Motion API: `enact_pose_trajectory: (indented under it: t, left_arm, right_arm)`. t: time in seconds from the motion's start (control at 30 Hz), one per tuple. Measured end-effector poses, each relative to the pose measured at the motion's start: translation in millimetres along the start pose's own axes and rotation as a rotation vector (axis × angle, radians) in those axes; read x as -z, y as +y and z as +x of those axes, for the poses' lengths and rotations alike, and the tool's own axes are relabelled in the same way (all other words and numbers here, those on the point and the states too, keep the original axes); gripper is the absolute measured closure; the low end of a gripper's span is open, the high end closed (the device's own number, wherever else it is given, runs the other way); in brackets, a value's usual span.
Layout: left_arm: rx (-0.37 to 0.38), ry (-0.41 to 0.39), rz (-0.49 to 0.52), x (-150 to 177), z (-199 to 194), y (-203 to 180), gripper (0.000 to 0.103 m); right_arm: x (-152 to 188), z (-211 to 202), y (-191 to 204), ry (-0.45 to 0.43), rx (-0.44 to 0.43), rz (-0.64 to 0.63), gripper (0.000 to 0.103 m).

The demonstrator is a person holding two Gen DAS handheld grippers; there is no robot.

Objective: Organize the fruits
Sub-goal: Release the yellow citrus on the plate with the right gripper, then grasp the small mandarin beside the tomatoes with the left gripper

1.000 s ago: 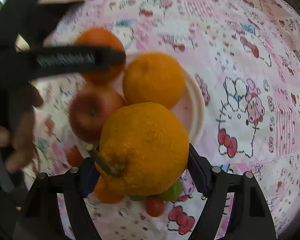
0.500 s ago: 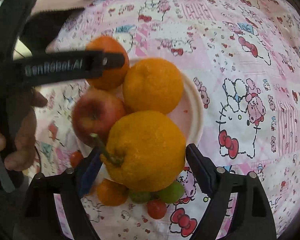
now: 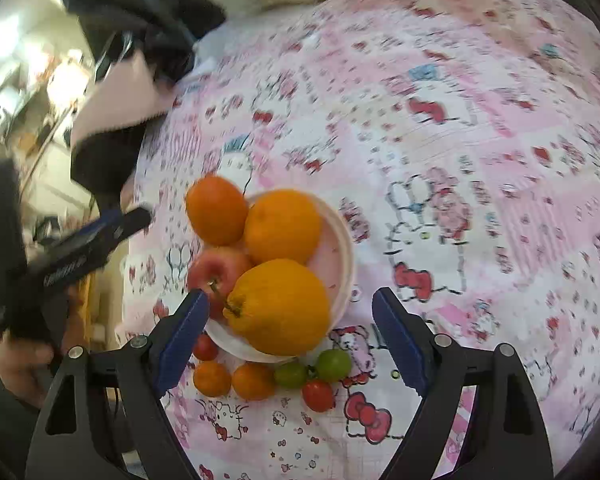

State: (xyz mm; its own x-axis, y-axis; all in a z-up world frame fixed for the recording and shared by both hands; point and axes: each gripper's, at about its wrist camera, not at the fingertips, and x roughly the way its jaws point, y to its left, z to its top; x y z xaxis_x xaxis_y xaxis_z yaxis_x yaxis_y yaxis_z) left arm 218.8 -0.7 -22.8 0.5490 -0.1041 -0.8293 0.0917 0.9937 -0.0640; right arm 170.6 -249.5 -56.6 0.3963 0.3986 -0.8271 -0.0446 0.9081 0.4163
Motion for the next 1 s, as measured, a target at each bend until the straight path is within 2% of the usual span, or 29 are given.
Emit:
enact_pose_trajectory:
  t: [0.13,0.27,0.37,0.47,0.57,0.73,0.77,0.8,1.0]
  left_arm:
    - [-0.034,-0.038,-0.05,20.2,-25.1,10.9,0.025]
    - [-0.033,-0.016,-0.109,42.8,-38.0,17.1,0.025]
    - [-0.033,0.038,-0.151,68.3,-37.2,16.6,0.025]
    - [-0.031,0.142,-0.203,95.8,-20.8,14.2,0.026]
    - [-0.021,0.209,-0.246,109.9,-4.0,9.1,0.033]
    - [-0.051,0.324,-0.155,130.7,26.5,-15.9,0.034]
    - [-0.047,0.349,-0.128,133.7,33.4,-20.0,0.044]
    - [-0.059,0.372,-0.086,138.2,39.8,-26.5,0.048]
    - [-0.064,0.382,0.001,148.0,49.7,-40.2,0.047]
  right_arm:
    - [12.6,-14.0,-22.9,-0.003,-0.034,0.117,0.015]
    - [31.7,-15.7,-35.2,0.027,-0.059,0.194,0.015]
    - [46.4,-15.2,-36.1,0.052,-0.06,0.203,0.015]
    - [58.0,-17.0,-38.0,0.064,-0.059,0.208,0.015]
    - [60.8,-16.5,-38.0,0.074,-0.064,0.201,0.015]
    - [59.3,-14.7,-44.4,0.07,-0.068,0.242,0.015]
    - [58.8,-14.2,-44.2,0.07,-0.07,0.243,0.015]
    - [59.0,-13.4,-43.2,0.073,-0.068,0.236,0.015]
    - [57.8,-9.3,-44.5,0.083,-0.053,0.235,0.015]
